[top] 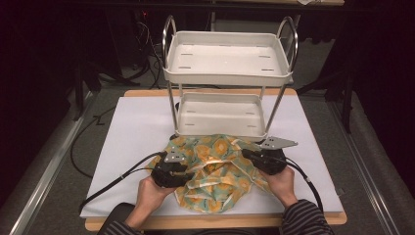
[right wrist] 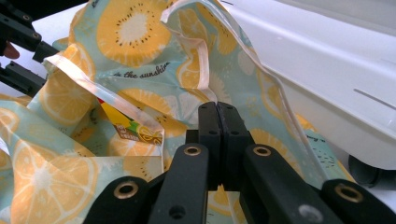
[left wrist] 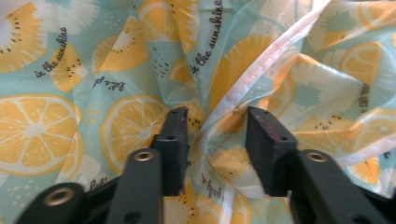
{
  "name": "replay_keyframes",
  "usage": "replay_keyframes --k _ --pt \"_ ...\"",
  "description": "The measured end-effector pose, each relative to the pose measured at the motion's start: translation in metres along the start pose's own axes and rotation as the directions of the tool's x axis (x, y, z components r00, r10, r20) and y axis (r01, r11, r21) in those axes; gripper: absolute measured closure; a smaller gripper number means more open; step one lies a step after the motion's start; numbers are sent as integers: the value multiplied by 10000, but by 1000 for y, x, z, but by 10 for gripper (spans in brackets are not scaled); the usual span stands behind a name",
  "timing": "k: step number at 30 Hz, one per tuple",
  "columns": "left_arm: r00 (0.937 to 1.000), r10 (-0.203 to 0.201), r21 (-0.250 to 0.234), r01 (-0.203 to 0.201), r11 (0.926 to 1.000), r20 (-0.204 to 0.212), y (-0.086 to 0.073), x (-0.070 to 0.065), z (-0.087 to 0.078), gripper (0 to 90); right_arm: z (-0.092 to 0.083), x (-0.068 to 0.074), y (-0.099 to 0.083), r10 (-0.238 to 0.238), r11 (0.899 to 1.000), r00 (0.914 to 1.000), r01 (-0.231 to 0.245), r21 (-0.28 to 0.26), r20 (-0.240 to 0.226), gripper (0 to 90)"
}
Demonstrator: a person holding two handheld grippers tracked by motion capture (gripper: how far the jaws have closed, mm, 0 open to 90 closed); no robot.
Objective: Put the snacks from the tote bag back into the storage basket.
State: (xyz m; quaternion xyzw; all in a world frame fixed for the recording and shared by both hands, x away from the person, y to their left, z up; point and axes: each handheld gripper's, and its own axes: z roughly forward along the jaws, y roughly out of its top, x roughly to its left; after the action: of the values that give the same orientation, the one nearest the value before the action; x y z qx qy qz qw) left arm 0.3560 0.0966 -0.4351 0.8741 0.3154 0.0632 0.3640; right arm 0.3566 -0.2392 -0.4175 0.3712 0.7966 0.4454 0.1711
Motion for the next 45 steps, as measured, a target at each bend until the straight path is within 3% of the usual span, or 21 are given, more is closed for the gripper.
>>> replay_keyframes --k 3,8,18,19,30,39,45 --pt "9999 149 217 -149 9997 -1 0 1 1 779 -1 0 1 103 9999 9999 -104 -122 -74 900" --pt "9998 188 297 -186 9994 -56 0 2 -1 888 -3 0 1 60 9998 10000 -61 -168 -68 900" --pt "9994 110 -445 -124 9989 -315 4 6 -12 900 -6 -1 2 34 9994 10000 -33 -334 18 900" --pt "9992 83 -717 -111 9974 -394 5 7 -16 900 -7 -1 3 10 9992 10000 -9 -398 29 900" --pt "9973 -368 -1681 257 9854 -632 12 17 -22 900 -9 -4 6 200 9973 9997 -190 -707 126 900" --pt "9944 -610 -2023 425 9784 -864 16 22 -21 900 -8 -9 8 350 9956 9982 -306 -883 490 900" --pt "9913 -458 -2041 198 9787 -1233 21 23 -17 900 -6 -11 9 453 9948 9965 -386 -944 704 900"
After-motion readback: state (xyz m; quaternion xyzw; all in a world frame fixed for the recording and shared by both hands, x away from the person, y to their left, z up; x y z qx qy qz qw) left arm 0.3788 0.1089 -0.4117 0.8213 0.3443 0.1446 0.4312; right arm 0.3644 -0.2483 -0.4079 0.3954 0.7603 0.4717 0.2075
